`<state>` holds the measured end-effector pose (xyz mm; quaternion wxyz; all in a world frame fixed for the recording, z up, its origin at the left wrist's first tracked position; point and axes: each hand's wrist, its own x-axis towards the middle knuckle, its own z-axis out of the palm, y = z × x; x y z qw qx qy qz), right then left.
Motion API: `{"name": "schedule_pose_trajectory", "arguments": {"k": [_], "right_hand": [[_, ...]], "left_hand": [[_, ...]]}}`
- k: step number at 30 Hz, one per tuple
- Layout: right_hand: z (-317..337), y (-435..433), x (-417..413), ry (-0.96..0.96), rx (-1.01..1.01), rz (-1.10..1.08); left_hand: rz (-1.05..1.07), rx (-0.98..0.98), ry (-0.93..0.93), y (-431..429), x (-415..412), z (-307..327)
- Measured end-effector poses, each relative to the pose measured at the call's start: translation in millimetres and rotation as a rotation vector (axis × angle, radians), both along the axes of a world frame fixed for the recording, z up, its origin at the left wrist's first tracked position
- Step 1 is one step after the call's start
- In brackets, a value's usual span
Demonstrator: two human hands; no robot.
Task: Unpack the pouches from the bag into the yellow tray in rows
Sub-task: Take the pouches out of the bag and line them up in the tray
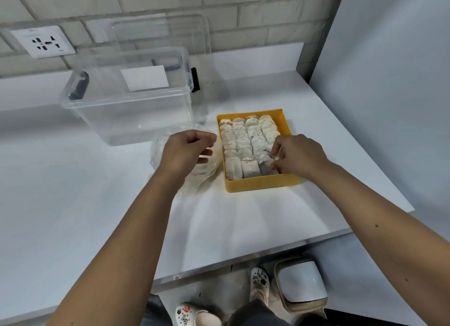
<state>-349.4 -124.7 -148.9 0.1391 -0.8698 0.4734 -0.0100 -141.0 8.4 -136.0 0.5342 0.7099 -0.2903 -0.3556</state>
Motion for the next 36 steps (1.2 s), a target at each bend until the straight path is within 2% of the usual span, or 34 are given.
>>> {"name": "schedule_pose_trajectory", "arguments": {"k": [2, 6, 9, 13, 20, 23, 25, 29, 36], "right_hand": [[7, 4, 9, -0.087, -0.016, -0.008], [18, 22, 48, -0.442, 0.207, 0.073], [19, 40, 90, -0.577, 0.287, 0.178], [8, 56, 144, -0.459, 0.309, 0.299], [-19, 50, 173, -0.214, 0.312, 0.286], [-26, 44, 175, -0.142, 0.214, 0.296], [-28, 41, 175, -0.070, 0.142, 0.316], [-29, 35, 169, 0.002, 0.057, 0.350], [-29, 42, 183, -0.084, 0.175, 0.434]], "left_hand": [[0.080, -0.030, -0.004, 10, 18, 7], [0.198, -0.045, -0.028, 32, 49, 12], [0.235, -0.022, -0.082, 42, 60, 8], [0.216, 0.060, -0.255, 47, 63, -4], [0.058, 0.404, -0.991, 28, 50, -28], [0.051, 0.591, -1.150, 15, 45, -37], [0.036, 0.664, -1.175, 12, 47, -42], [0.091, 0.571, -1.039, 28, 64, -40], [0.189, 0.369, -0.776, 46, 73, -47]]}}
